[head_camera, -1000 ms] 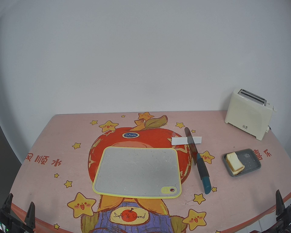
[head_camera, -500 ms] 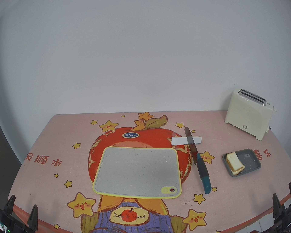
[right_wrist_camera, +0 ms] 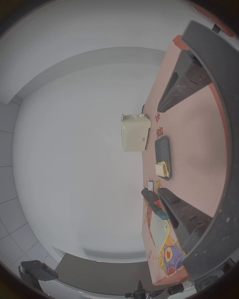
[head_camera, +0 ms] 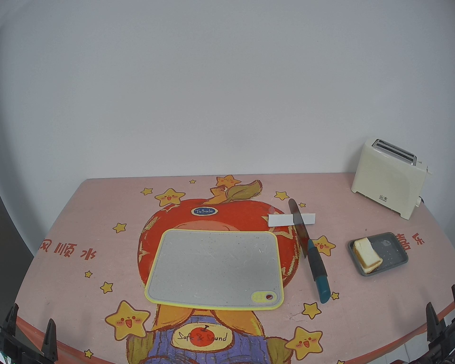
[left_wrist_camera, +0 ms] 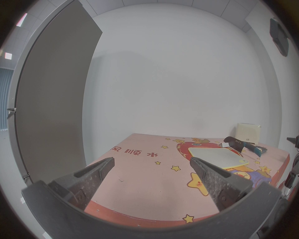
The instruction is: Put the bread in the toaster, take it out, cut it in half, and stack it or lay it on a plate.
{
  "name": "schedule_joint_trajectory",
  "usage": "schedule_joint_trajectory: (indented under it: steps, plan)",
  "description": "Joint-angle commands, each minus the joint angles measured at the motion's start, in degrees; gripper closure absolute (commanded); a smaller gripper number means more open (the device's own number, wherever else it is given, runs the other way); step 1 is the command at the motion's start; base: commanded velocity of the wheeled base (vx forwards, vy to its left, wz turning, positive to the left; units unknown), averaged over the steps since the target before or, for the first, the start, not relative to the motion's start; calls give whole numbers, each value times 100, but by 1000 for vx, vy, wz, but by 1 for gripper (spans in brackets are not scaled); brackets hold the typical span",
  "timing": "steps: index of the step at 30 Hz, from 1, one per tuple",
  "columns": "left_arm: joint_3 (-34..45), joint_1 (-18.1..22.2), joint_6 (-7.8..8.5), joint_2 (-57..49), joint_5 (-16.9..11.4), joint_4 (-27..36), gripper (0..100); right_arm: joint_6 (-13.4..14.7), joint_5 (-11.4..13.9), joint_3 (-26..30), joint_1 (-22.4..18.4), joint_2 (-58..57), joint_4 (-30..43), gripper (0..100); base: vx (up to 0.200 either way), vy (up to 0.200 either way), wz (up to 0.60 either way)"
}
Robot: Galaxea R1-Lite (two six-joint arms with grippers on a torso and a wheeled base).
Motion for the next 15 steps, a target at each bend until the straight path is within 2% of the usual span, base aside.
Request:
schedule_joint_trajectory:
  steps: [1, 15]
  plan:
    - [101, 31, -100, -129, 3, 7, 0, -49, 36, 84, 2, -90, 9, 0, 0, 0, 0]
    - [101, 40, -170, -129, 47, 16, 0, -57, 10, 84, -7, -81, 9, 0, 0, 0, 0]
